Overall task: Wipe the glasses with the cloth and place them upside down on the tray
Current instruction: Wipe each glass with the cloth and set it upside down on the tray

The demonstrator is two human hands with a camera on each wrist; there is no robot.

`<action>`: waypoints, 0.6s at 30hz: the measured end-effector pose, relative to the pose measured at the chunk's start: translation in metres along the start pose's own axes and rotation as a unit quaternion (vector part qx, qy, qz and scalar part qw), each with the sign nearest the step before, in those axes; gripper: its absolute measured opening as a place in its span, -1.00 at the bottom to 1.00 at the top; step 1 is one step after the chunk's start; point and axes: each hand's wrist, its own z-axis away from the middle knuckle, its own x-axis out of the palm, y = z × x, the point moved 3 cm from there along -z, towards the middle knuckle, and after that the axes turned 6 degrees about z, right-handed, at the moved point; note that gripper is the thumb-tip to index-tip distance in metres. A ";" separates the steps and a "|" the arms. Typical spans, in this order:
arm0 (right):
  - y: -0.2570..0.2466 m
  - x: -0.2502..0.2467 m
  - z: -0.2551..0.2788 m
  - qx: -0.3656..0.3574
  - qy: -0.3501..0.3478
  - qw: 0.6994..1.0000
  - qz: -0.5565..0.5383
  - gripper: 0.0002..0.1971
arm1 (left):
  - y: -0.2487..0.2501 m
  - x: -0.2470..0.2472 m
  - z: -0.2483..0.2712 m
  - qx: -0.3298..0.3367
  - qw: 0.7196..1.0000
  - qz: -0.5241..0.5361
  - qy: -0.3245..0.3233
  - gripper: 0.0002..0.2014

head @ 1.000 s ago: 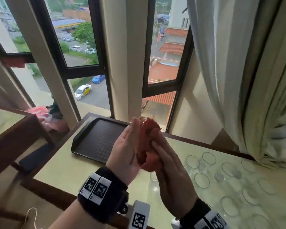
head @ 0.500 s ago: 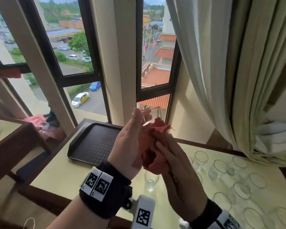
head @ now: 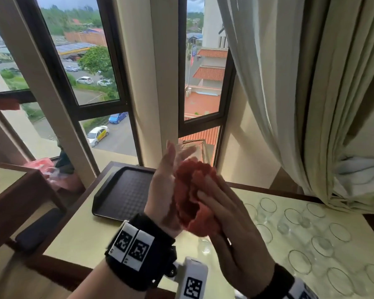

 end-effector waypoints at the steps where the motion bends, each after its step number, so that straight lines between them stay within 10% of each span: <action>1: 0.000 0.004 0.004 0.006 0.001 1.000 -0.001 -0.51 | 0.005 -0.001 0.000 0.003 1.000 -0.008 0.008 -0.09; 7: 0.012 0.008 -0.015 0.171 0.035 0.981 -0.079 -0.55 | 0.007 -0.006 -0.002 0.033 0.993 -0.095 0.059 0.28; 11: 0.012 -0.002 -0.043 0.207 0.048 0.965 -0.152 -0.53 | 0.006 -0.006 -0.003 0.029 0.993 -0.102 0.044 -0.02; 18: -0.014 0.007 -0.028 0.031 0.021 0.999 0.018 -0.52 | 0.013 -0.015 0.007 0.015 0.993 -0.113 0.003 -0.68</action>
